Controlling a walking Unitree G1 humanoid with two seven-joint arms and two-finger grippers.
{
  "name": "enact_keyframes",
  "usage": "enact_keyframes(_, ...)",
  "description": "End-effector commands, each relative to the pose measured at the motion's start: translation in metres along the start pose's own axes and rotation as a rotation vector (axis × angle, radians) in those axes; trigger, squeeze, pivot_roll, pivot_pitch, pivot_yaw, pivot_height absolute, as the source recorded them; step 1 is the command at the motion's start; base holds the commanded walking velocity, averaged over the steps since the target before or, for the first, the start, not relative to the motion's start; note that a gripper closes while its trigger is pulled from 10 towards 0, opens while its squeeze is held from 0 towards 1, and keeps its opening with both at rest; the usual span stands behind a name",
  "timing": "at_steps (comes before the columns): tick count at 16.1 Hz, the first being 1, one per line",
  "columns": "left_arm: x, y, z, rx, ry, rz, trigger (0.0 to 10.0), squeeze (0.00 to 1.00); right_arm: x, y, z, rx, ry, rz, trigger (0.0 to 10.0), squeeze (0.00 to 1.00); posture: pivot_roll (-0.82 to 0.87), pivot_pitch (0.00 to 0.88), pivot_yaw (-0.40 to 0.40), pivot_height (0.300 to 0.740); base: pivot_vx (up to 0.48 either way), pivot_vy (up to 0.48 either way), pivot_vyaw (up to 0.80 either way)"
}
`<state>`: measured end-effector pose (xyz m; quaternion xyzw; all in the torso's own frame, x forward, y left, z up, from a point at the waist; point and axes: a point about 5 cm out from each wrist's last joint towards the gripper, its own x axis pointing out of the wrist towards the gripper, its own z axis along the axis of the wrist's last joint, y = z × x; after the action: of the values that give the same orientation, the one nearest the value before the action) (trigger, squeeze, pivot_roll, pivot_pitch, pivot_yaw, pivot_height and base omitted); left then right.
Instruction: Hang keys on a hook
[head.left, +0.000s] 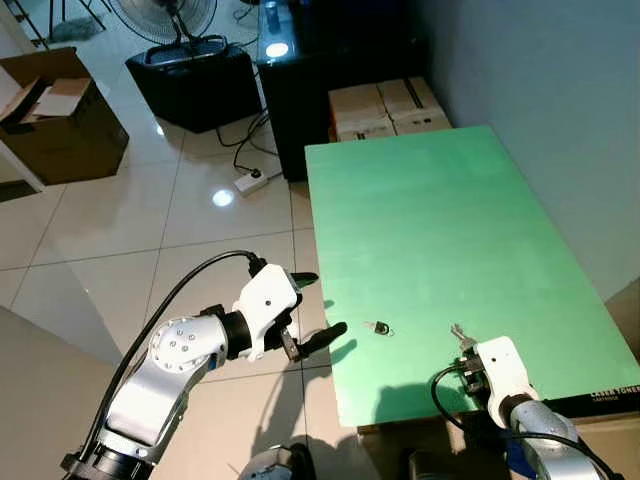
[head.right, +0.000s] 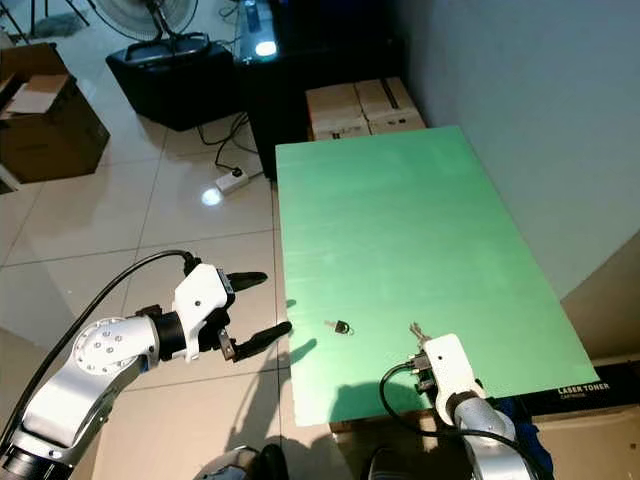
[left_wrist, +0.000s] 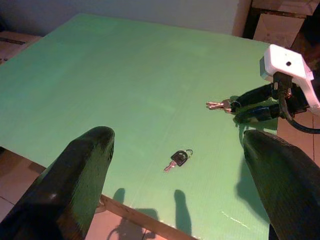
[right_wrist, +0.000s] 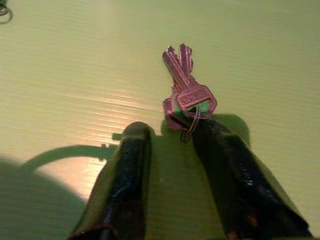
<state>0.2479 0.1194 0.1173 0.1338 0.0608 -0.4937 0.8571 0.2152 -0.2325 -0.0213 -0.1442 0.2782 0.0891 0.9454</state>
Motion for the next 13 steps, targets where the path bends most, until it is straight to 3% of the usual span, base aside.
enact_keyframes(1, -0.002, -0.001, 0.000, 0.017, 0.011, -0.006, 10.0, 0.00, 0.000, 0.000, -0.002, 0.000, 0.001, -0.002, 0.0, 0.00, -0.03, 0.135, 0.147, 0.740, 0.000, 0.000, 0.00)
enact_keyframes(6, -0.003, -0.001, 0.000, 0.018, 0.014, -0.012, 10.0, 0.00, -0.010, 0.013, -0.007, 0.042, -0.052, -0.053, 0.0, 0.00, -0.04, 0.127, 0.149, 0.740, 0.000, 0.000, 0.00)
enact_keyframes(13, -0.006, -0.001, -0.001, 0.023, 0.026, -0.032, 10.0, 0.00, -0.016, 0.015, -0.002, 0.041, -0.120, -0.142, 0.0, 0.00, -0.03, 0.132, 0.173, 0.740, 0.000, 0.000, 0.00)
